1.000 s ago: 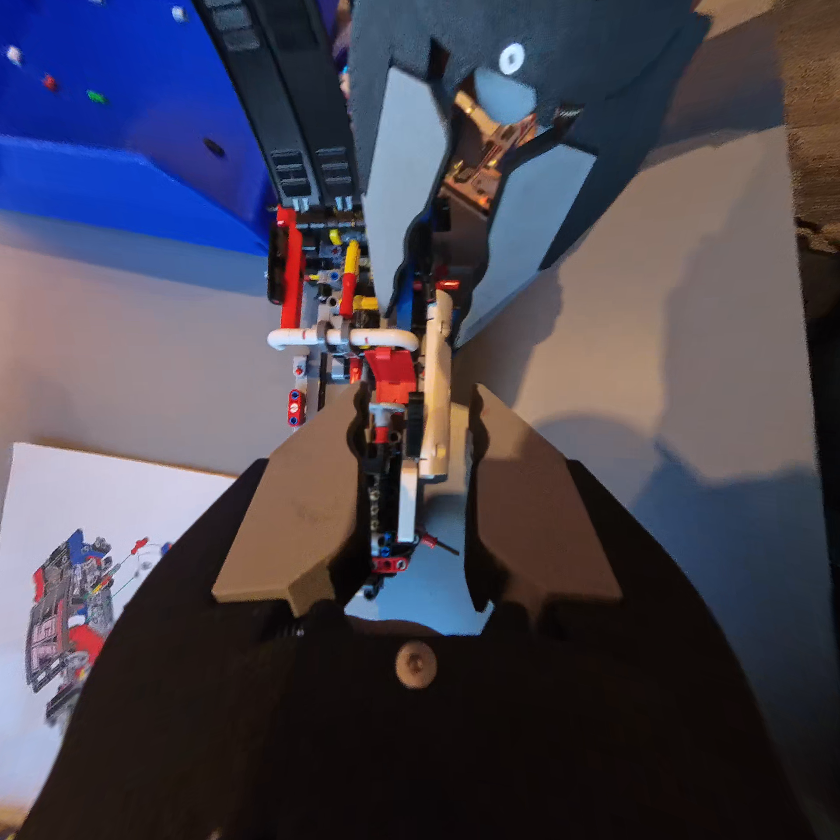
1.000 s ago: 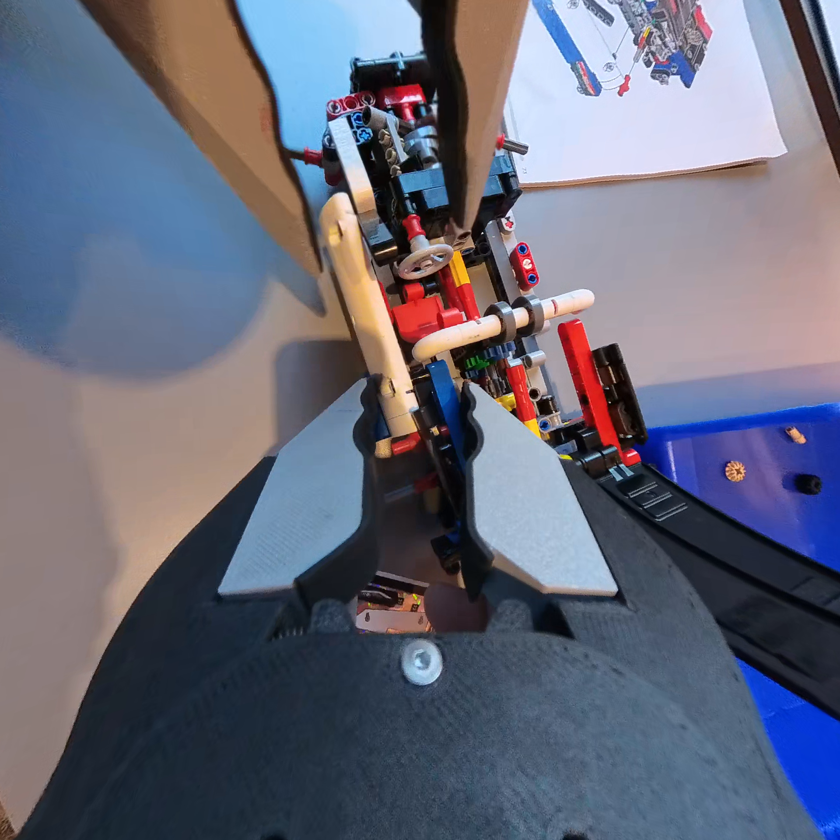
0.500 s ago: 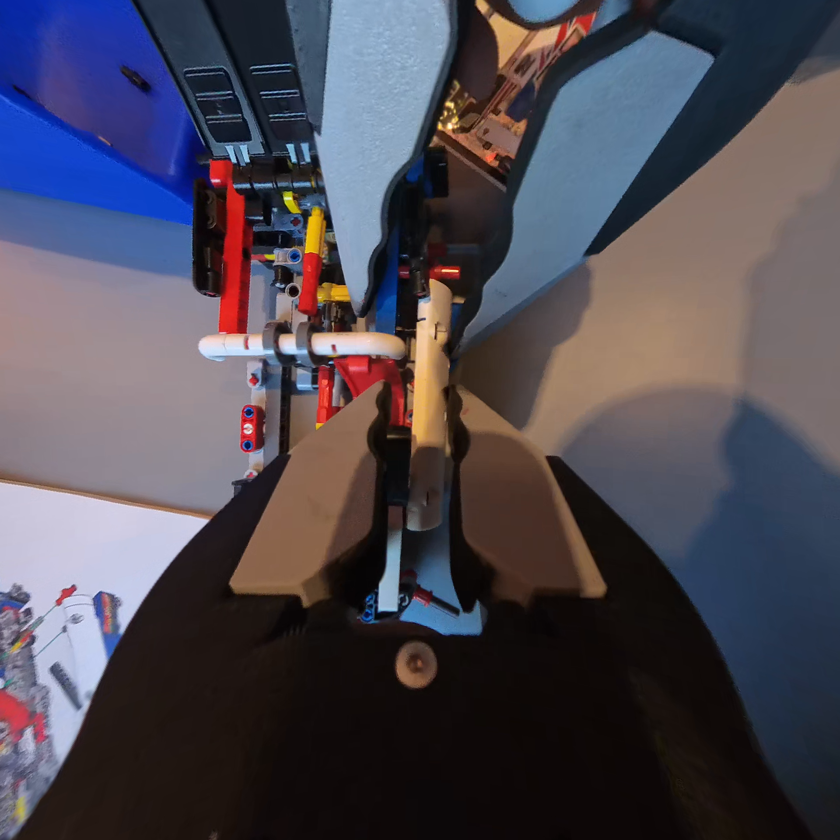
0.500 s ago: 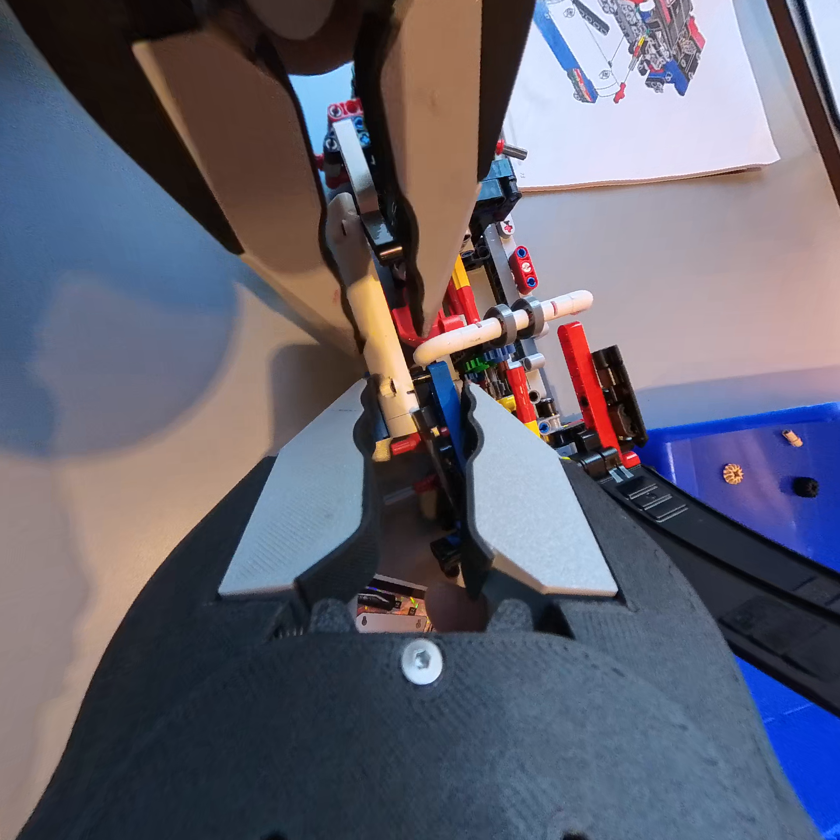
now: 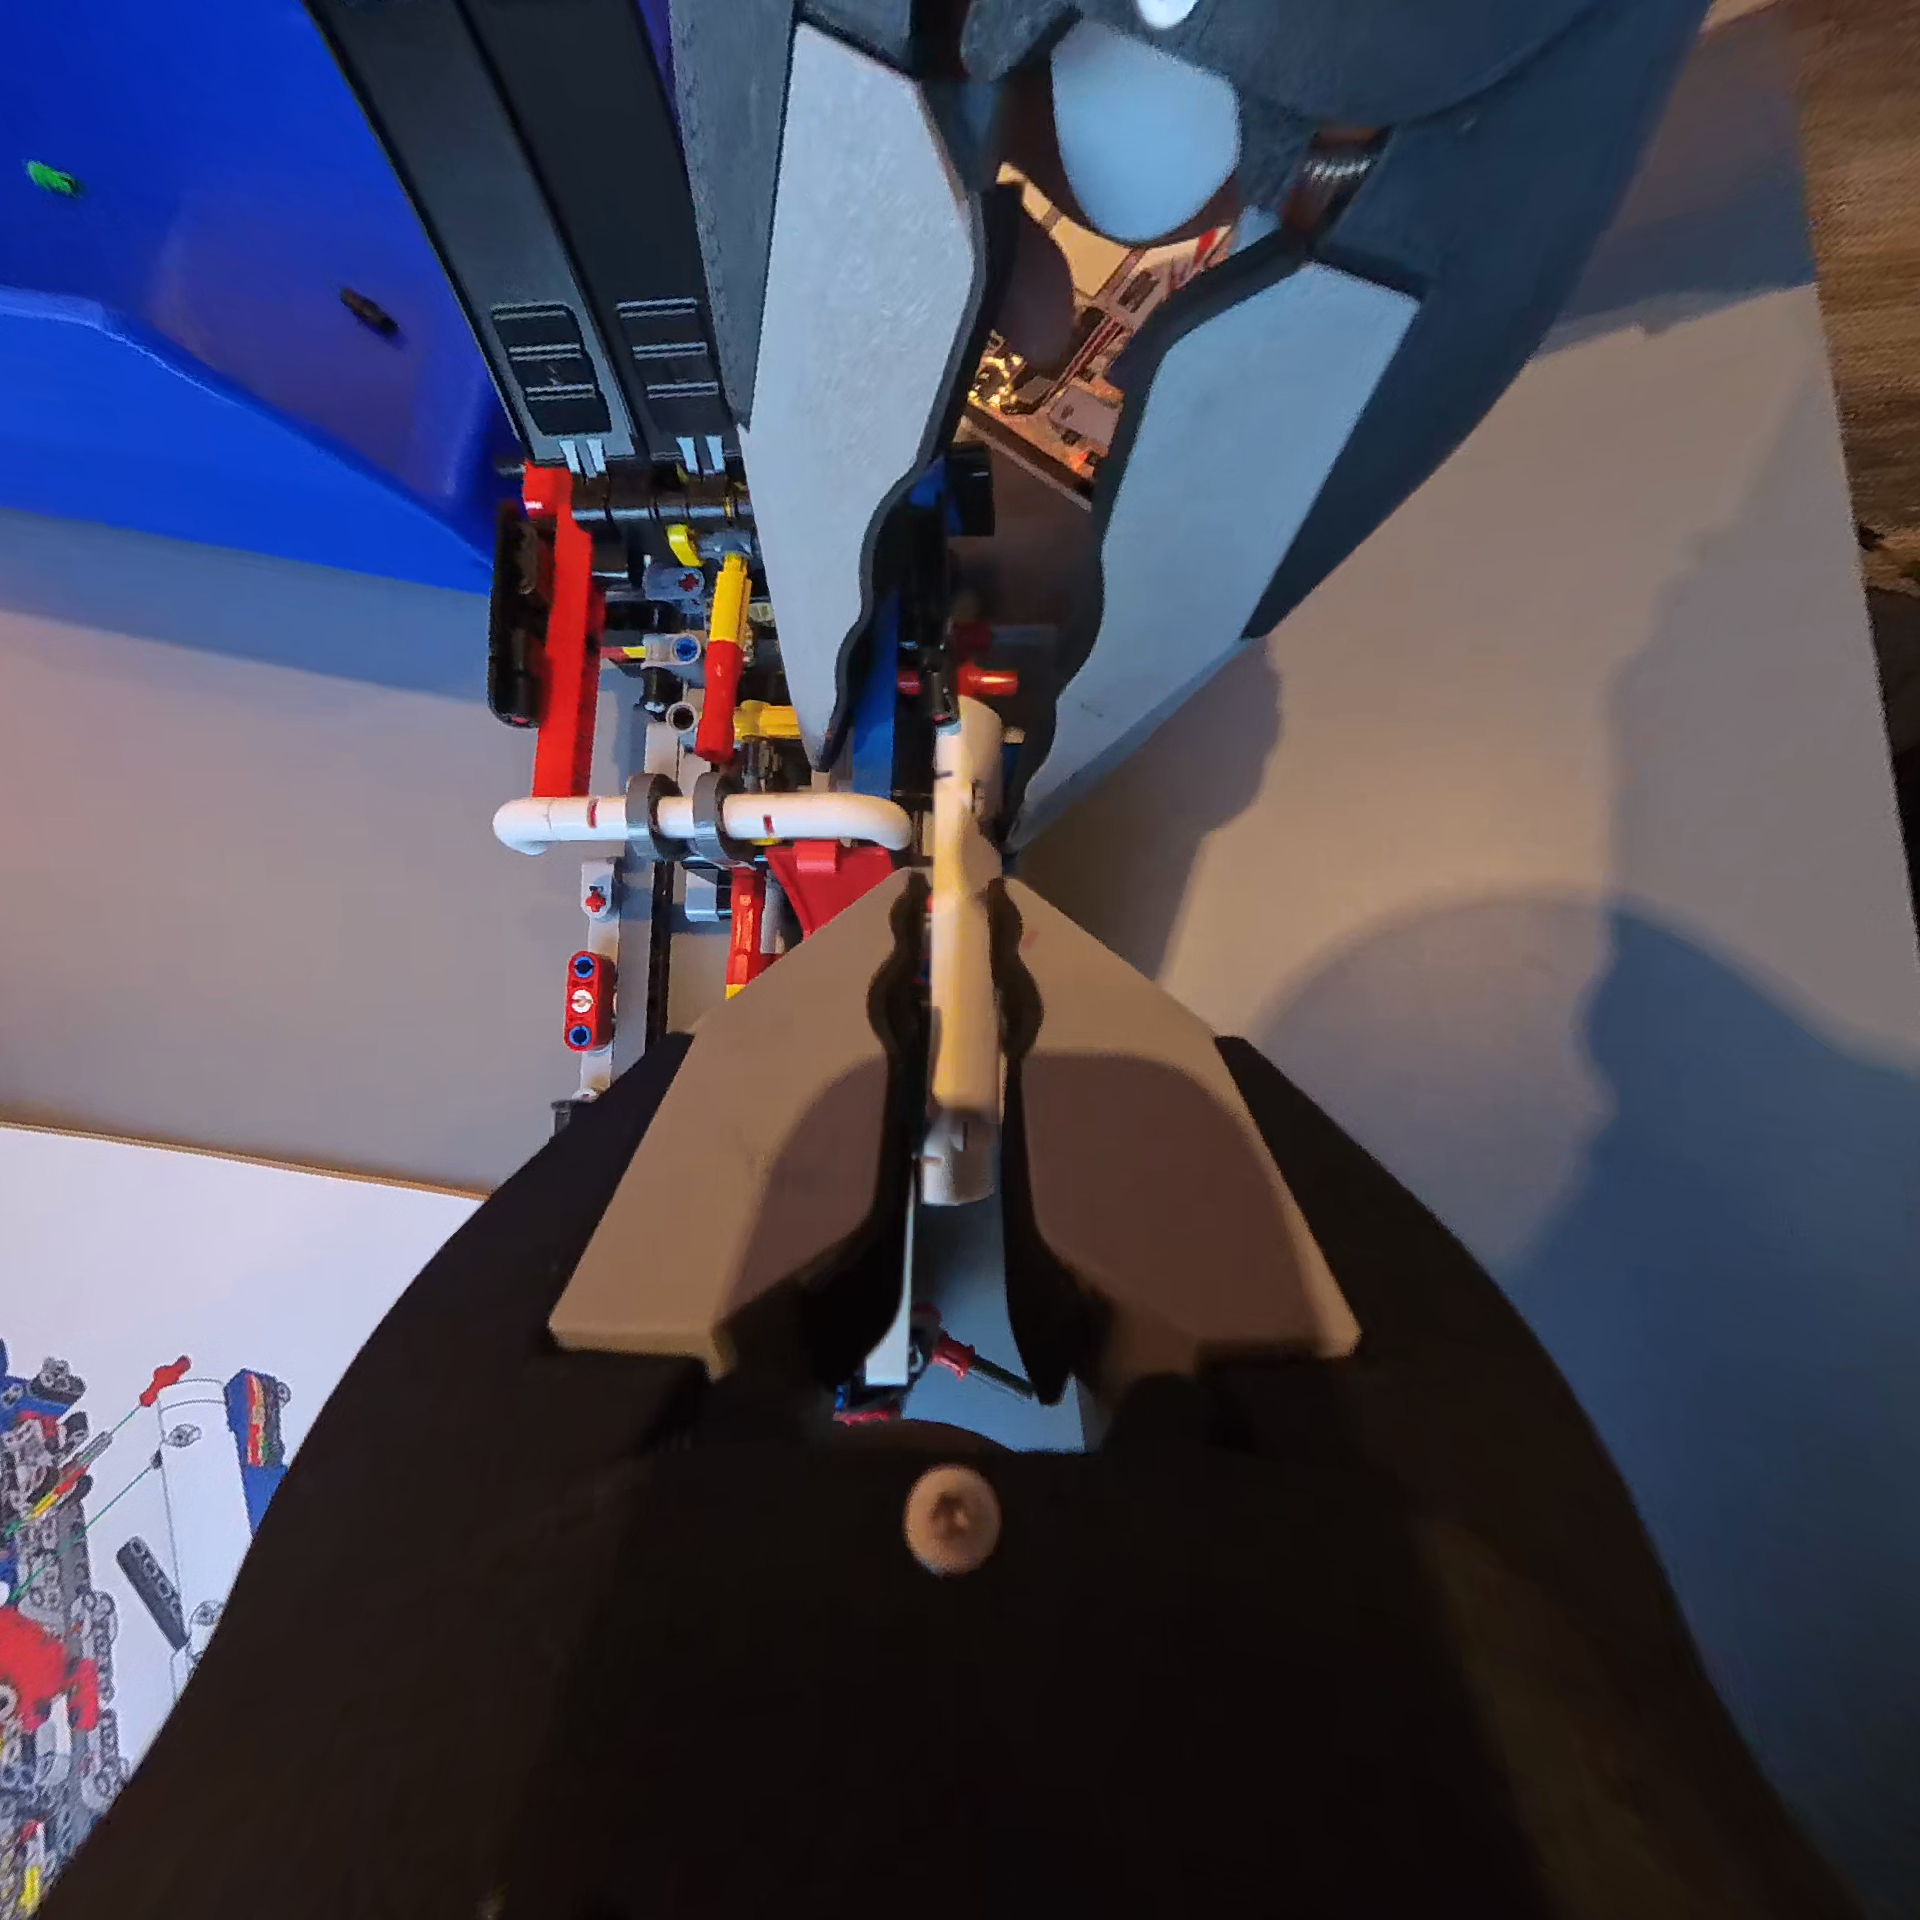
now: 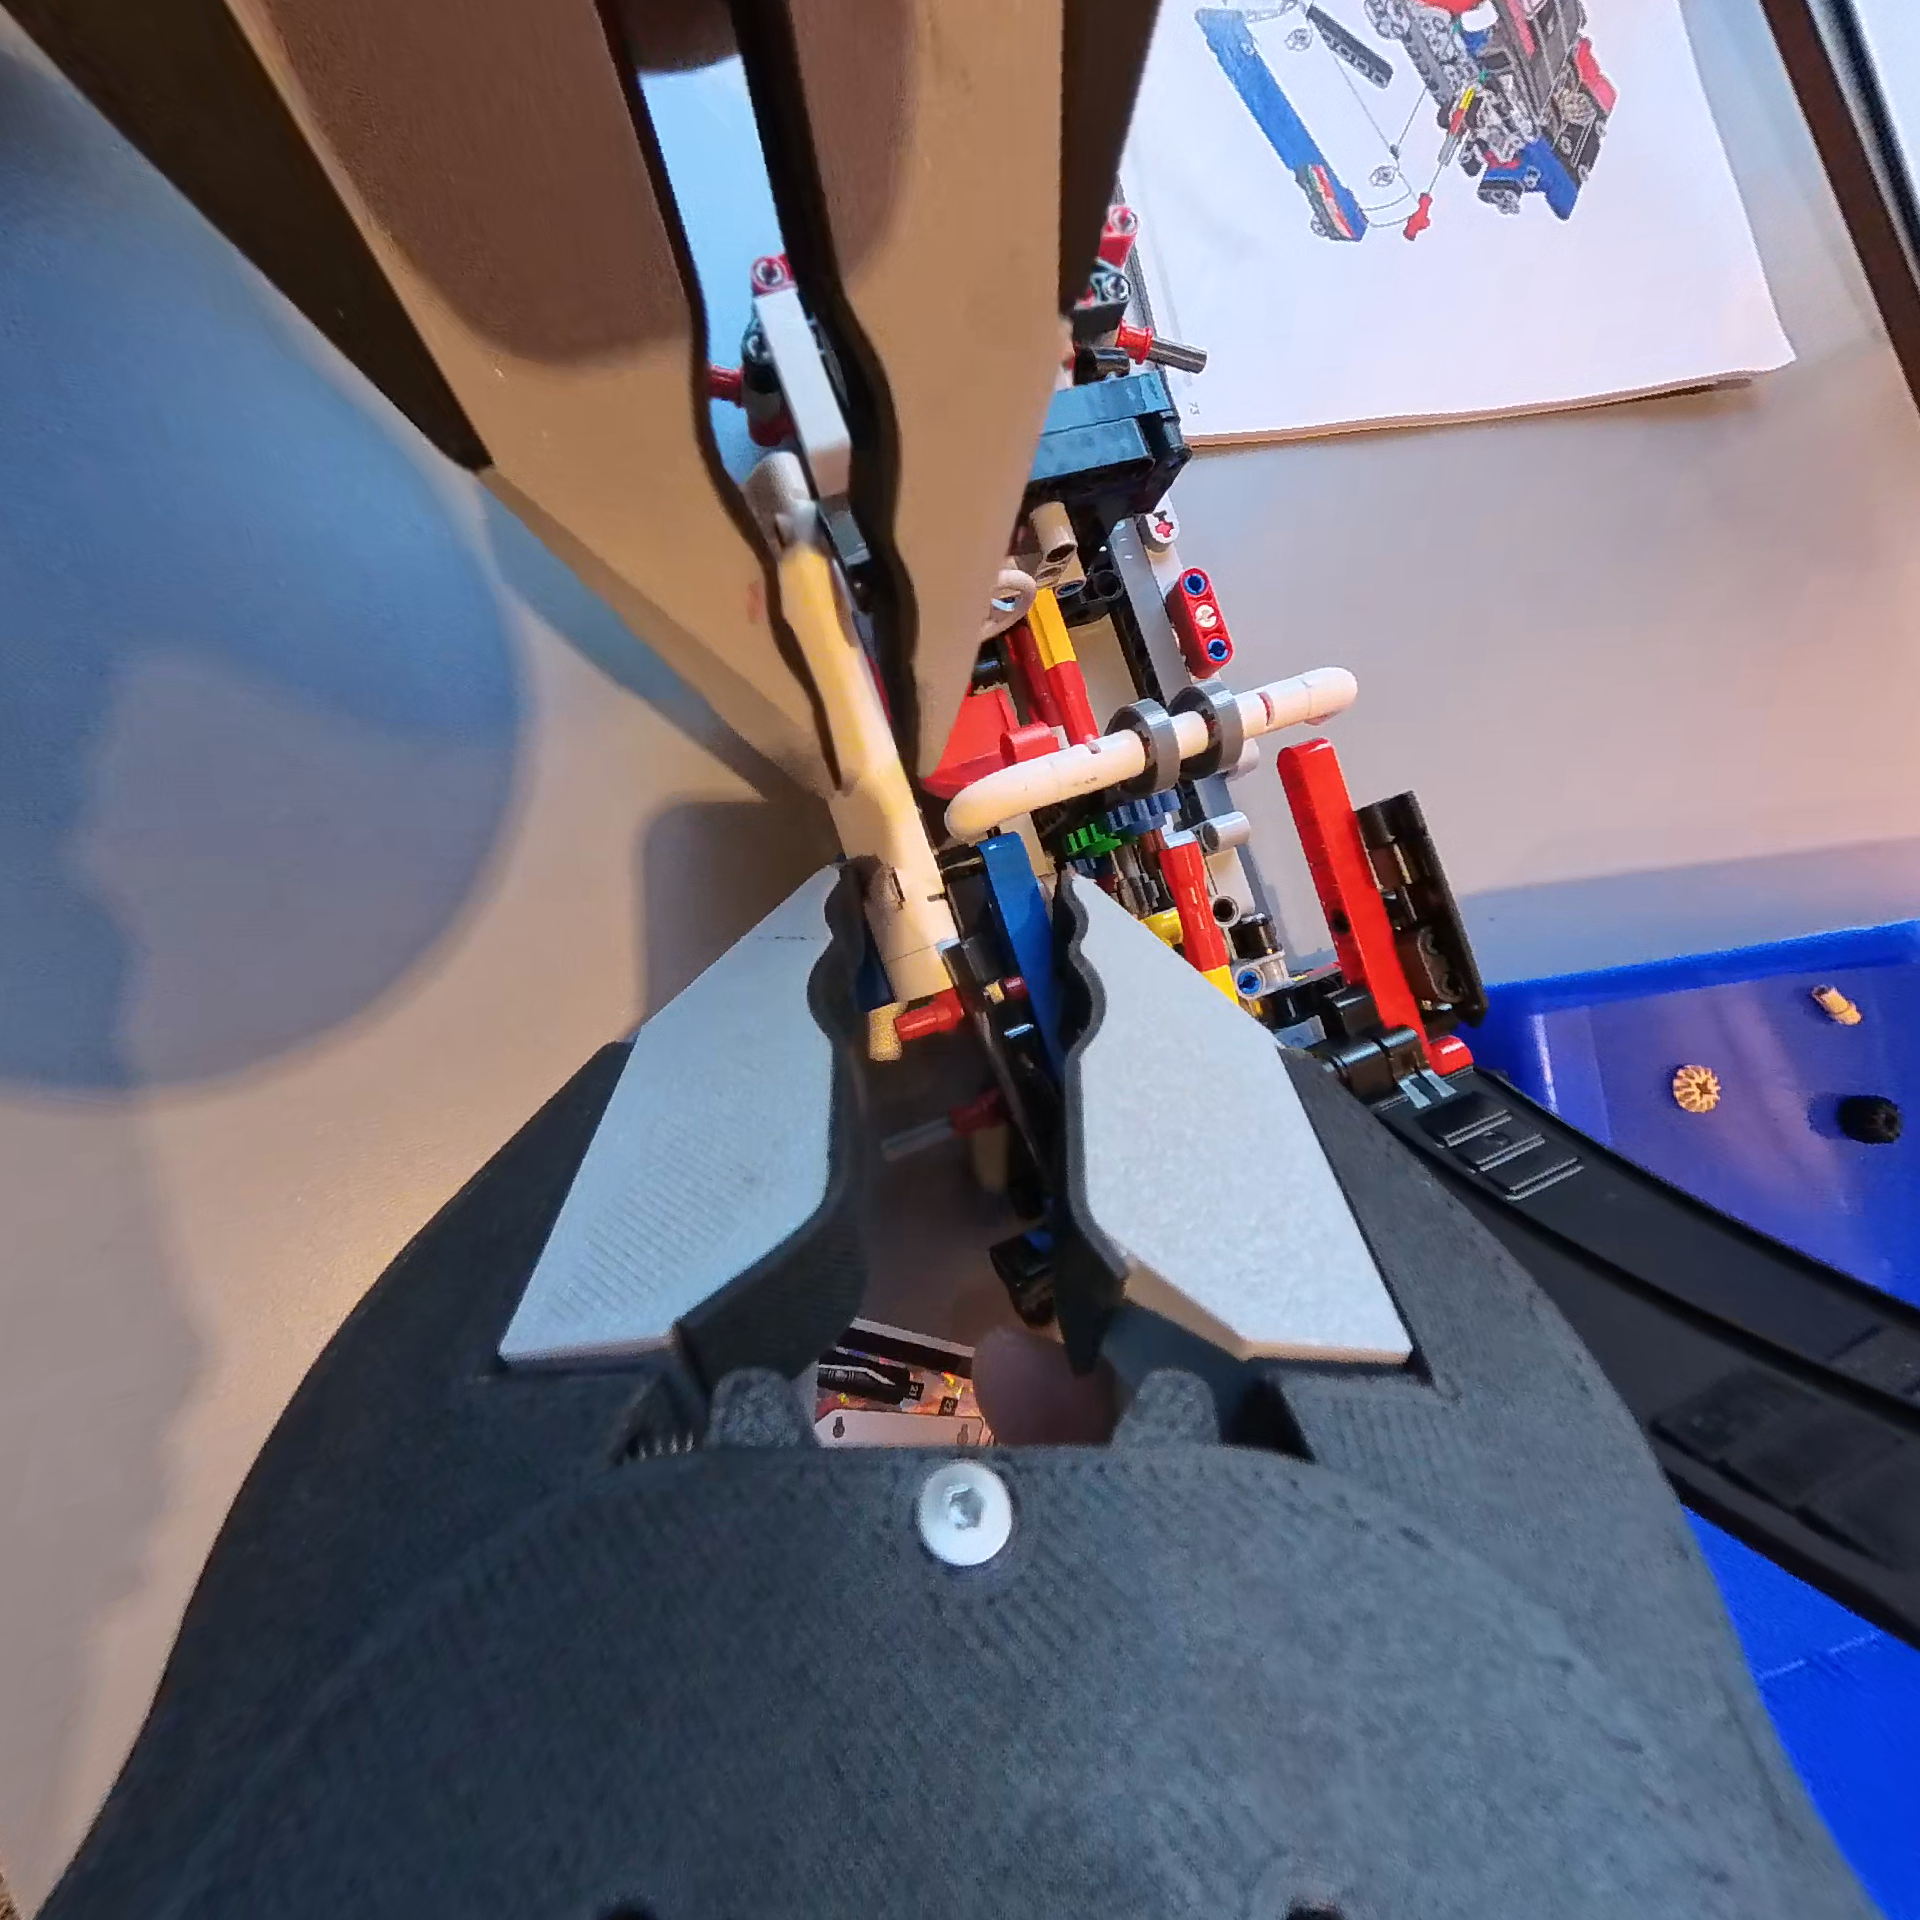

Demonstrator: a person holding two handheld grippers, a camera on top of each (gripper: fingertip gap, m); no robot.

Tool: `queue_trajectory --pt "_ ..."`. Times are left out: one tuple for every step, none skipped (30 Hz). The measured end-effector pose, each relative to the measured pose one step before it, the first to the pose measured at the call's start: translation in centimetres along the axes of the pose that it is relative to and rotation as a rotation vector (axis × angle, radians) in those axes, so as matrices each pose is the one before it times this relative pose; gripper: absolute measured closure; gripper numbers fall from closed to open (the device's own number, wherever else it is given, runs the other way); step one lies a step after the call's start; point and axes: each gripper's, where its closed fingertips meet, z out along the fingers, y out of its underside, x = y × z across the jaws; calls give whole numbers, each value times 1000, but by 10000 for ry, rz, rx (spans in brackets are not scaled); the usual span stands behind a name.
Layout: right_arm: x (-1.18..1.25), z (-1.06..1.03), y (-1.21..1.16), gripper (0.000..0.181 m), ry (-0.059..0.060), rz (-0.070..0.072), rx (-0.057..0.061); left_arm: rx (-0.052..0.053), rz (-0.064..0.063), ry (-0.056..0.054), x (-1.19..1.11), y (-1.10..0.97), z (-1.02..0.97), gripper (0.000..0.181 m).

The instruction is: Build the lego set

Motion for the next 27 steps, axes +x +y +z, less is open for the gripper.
queue_trajectory --pt "-7 24 -10 148 -1 18 -5 -22 -17 -15 -71 43 159 174" --pt "-5 17 -7 148 9 -6 -9 -43 7 18 22 37 115 175" --pt "-5 19 2 148 10 -20 -6 -27 48 -10 -6 27 49 175" --pt "0 5 -6 148 5 -4 -8 8 30 17 -7 -13 8 175" --pt "8 -1 10 148 -2 -1 -12 29 -53 73 -12 -25 22 175" --pt "-2 -13 5 148 -5 -20 -14 47 -128 110 4 -39 29 175" --pt "-6 -11 1 148 -10 -23 -11 46 -125 117 1 -43 28 175" --pt "15 -21 -15 147 -16 -4 5 38 -65 107 -14 -32 16 176" --pt "-15 -30 -25 148 -40 23 26 61 -66 155 39 -35 43 176" --pt "-7 -34 -28 148 -59 46 39 61 -138 212 39 -37 23 176" --pt "-1 -32 -38 148 -47 47 45 47 -158 201 -10 -30 -28 176" --pt "3 -29 -34 148 -26 24 38 46 -139 182 -24 -12 -40 176" --pt "3 -17 -32 148 -9 0 16 45 -120 164 -17 -14 -19 176" --pt "-3 -1 -18 148 2 -19 -4 33 -94 138 -22 -16 -26 176" --pt "-3 10 3 148 4 -18 -10 22 -82 112 -14 -19 -3 177" --pt "-8 24 22 148 -4 -3 -8 11 -58 77 -19 -19 22 177" --pt "-14 11 18 148 -8 0 2 -1 -35 60 -2 -13 19 177" --pt "-1 4 21 148 0 -3 10 -3 -66 81 20 -15 28 177" --pt "-3 14 7 148 6 -3 9 18 -103 109 11 -19 29 177" --pt "2 16 7 148 8 -4 3 44 -120 127 2 -27 7 177" --pt "-1 16 -8 147 13 -18 -9 66 -91 112 -17 -18 -24 178" --pt "12 25 0 147 22 -34 -22 57 -61 56 -20 -2 -12 178" --pt "24 43 9 148 38 -53 -33 31 -41 3 -28 55 13 178" --pt "9 41 5 148 36 -65 -31 80 -68 56 14 -1 -6 178" --pt "-8 27 -16 148 21 -50 -13 71 -110 94 -5 15 -22 178" --pt "9 24 -25 148 12 -20 9 55 -72 84 -24 12 -22 178" --pt "13 18 -10 148 -1 5 18 37 -20 42 -29 5 -19 178"
